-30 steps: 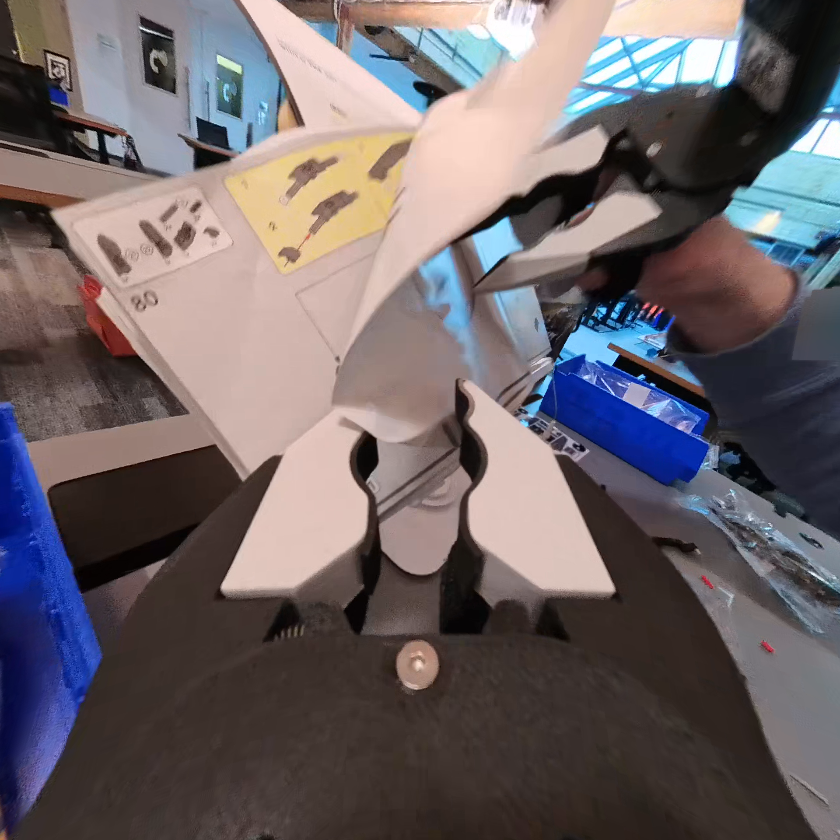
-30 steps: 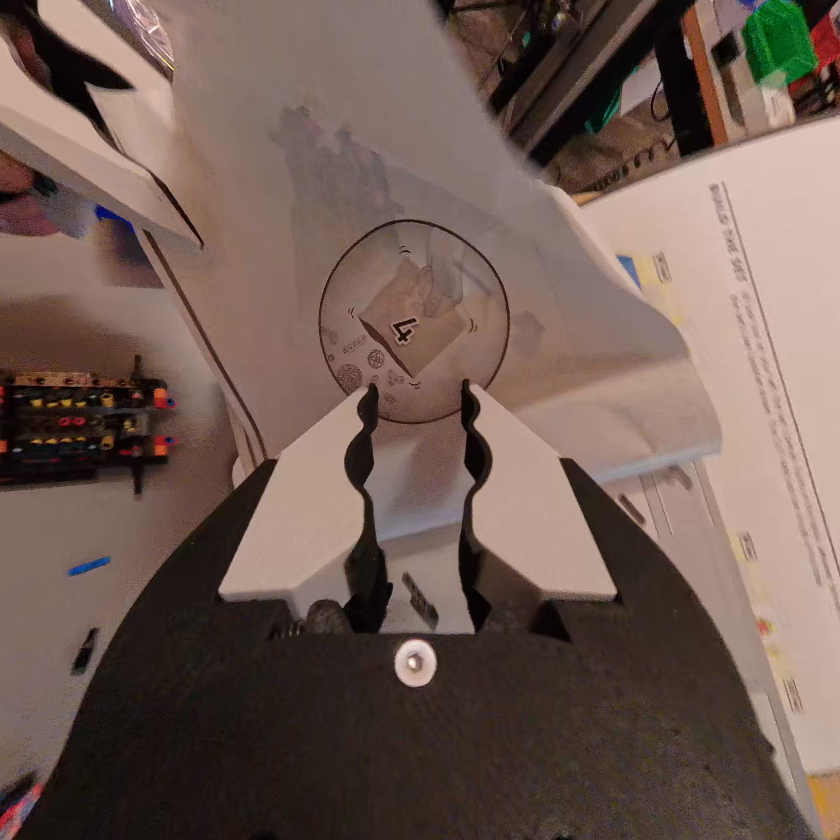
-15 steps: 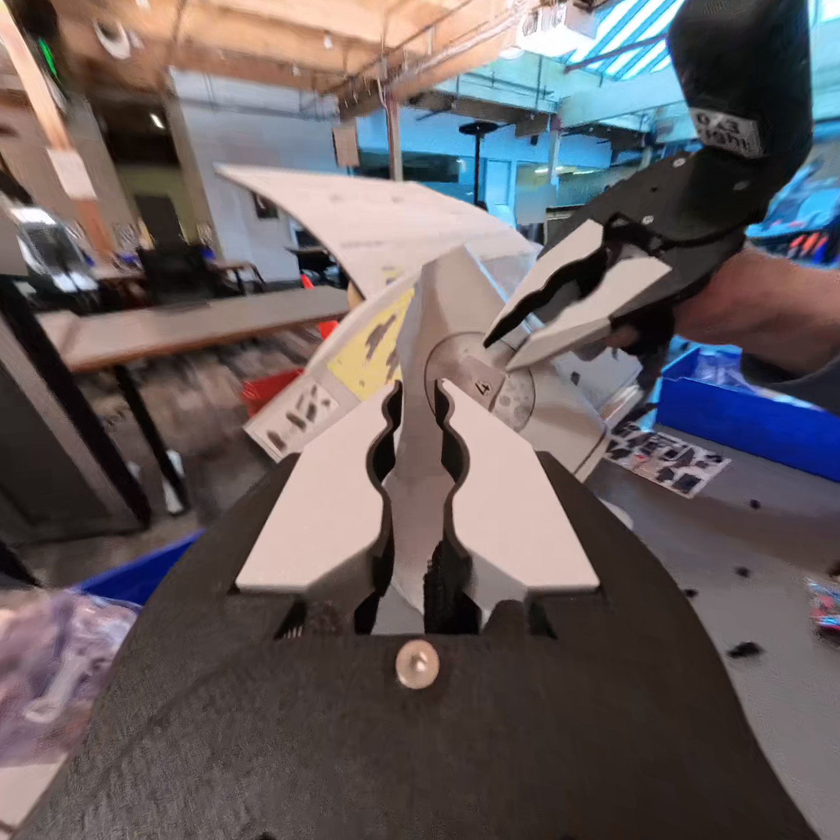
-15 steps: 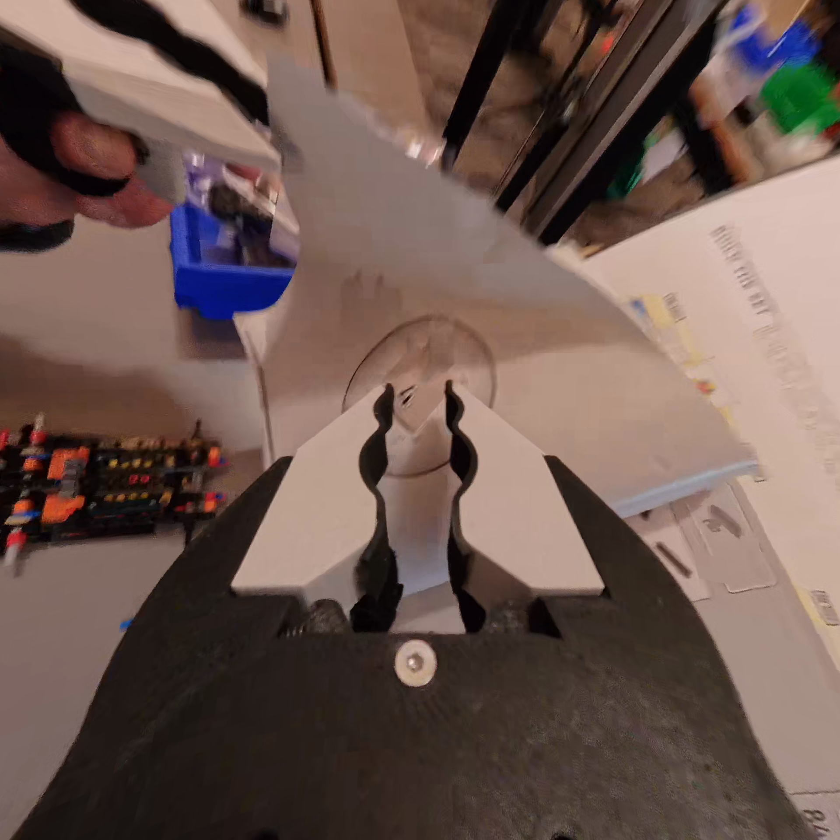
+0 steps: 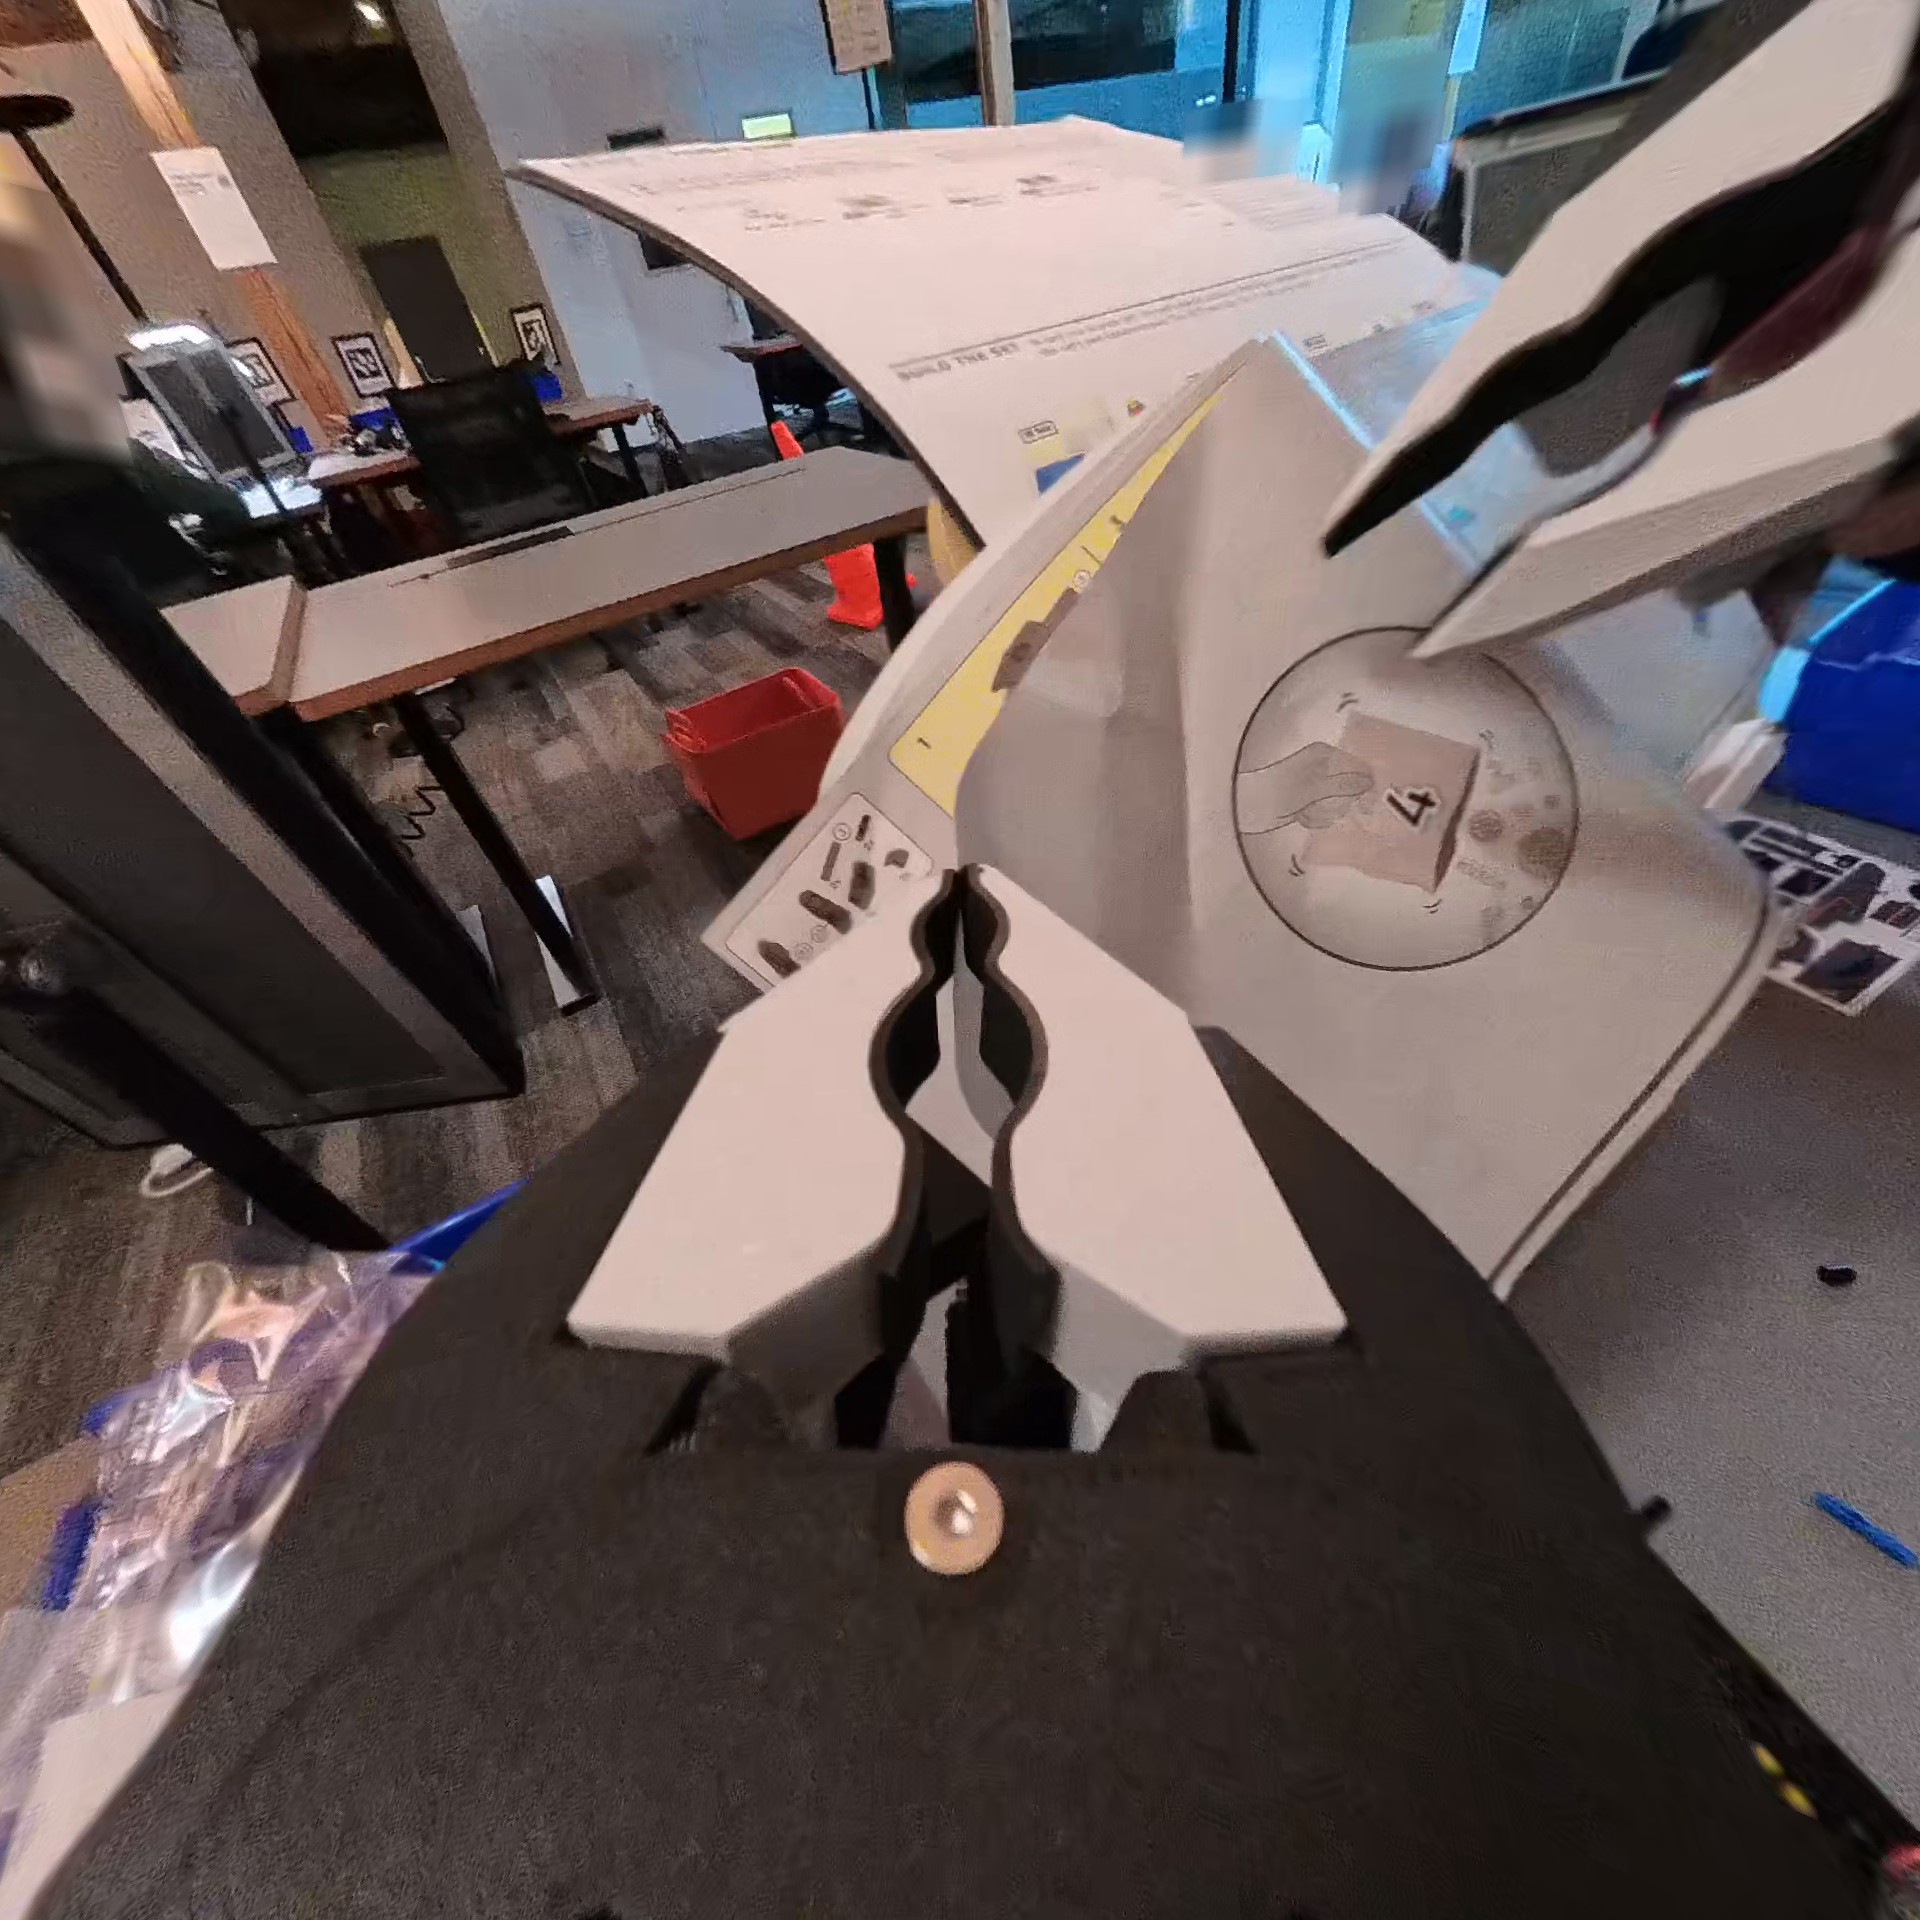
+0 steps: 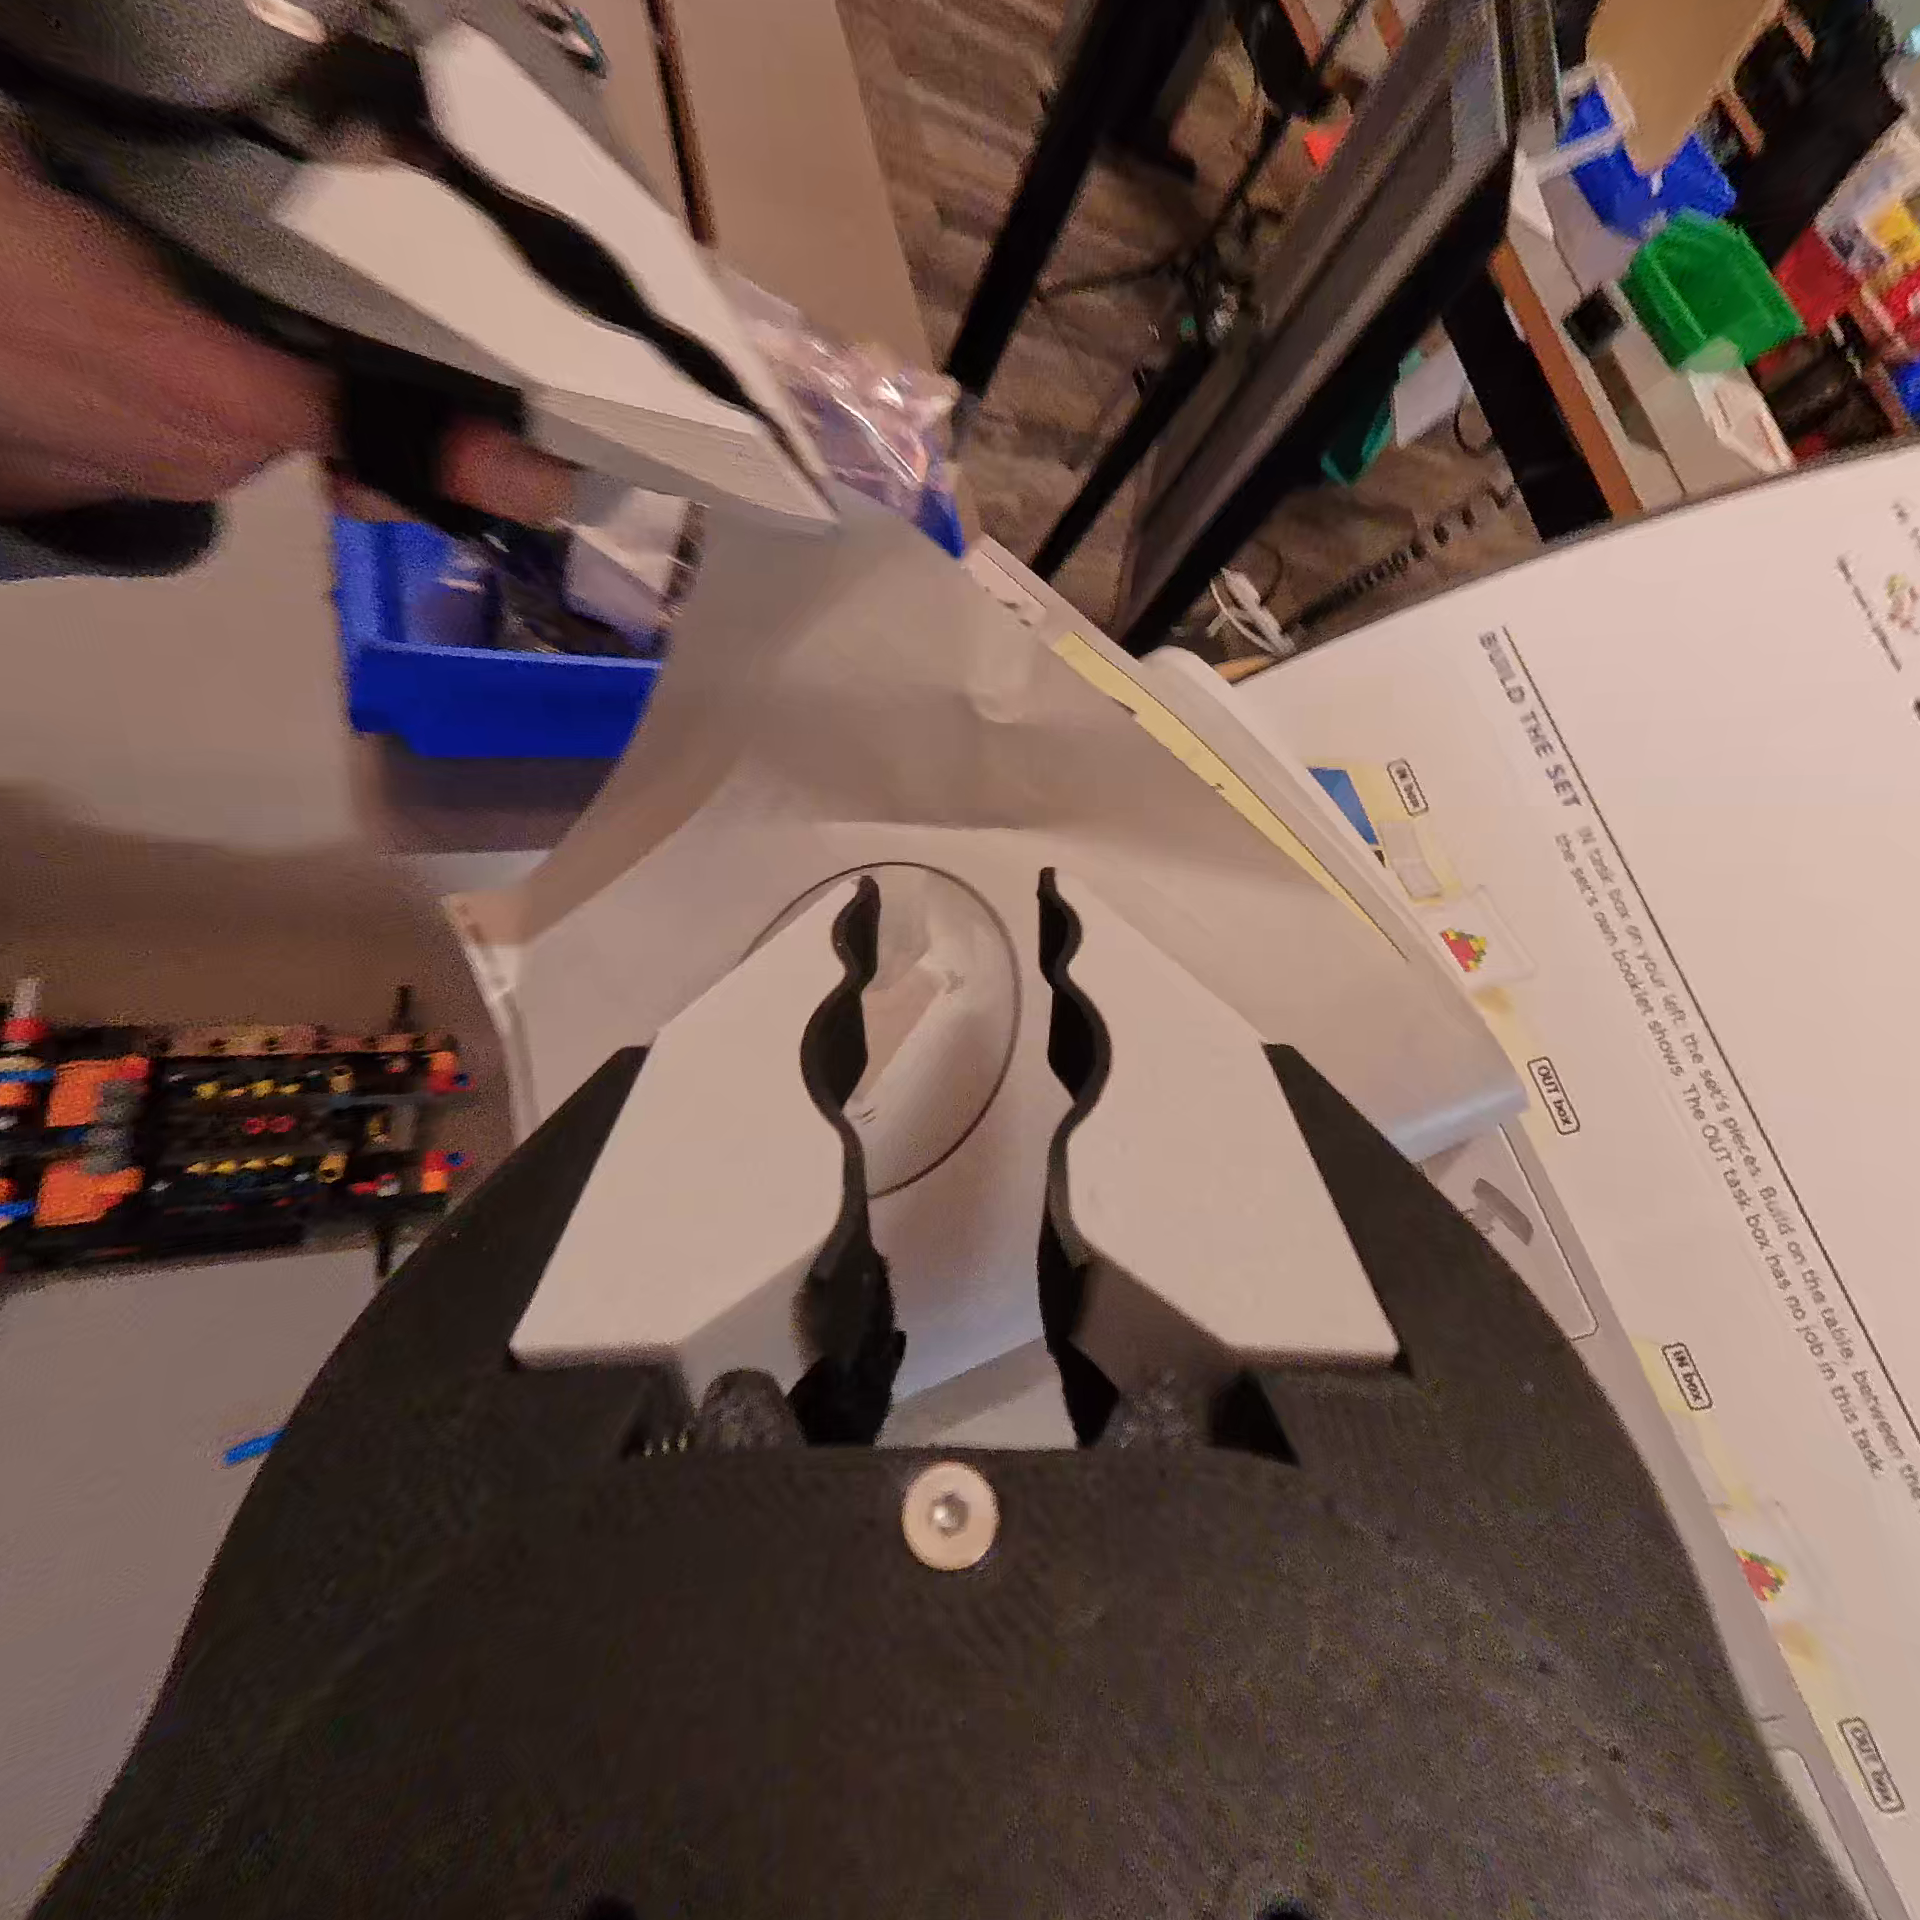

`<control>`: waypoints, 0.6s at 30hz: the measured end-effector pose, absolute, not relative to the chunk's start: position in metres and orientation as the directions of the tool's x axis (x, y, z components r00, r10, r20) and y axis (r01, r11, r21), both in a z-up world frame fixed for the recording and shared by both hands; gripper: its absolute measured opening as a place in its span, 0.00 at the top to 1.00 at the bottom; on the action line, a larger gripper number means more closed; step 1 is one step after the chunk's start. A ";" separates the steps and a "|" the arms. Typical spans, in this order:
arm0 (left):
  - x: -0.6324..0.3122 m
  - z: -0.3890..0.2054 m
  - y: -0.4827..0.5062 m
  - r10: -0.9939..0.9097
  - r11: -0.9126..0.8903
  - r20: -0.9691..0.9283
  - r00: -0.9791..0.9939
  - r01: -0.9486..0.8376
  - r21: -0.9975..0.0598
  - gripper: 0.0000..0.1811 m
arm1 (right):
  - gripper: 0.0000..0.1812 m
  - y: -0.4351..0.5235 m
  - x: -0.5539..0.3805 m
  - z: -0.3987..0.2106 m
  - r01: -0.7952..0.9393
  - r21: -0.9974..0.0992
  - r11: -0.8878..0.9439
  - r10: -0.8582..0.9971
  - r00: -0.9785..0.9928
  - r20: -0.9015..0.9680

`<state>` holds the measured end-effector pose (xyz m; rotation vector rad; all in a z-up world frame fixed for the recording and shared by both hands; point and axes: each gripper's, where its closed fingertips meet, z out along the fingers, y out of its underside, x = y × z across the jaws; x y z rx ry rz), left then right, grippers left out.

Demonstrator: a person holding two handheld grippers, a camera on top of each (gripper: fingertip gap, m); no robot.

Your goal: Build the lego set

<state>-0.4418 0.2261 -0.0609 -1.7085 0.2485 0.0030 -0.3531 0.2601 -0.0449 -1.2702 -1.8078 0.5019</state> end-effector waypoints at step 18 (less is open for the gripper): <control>-0.476 -0.053 0.273 -0.077 -0.160 -0.424 0.902 -0.431 -0.888 1.00 | 0.89 0.184 -0.322 -0.188 0.625 -0.304 0.719 0.654 -0.460 0.601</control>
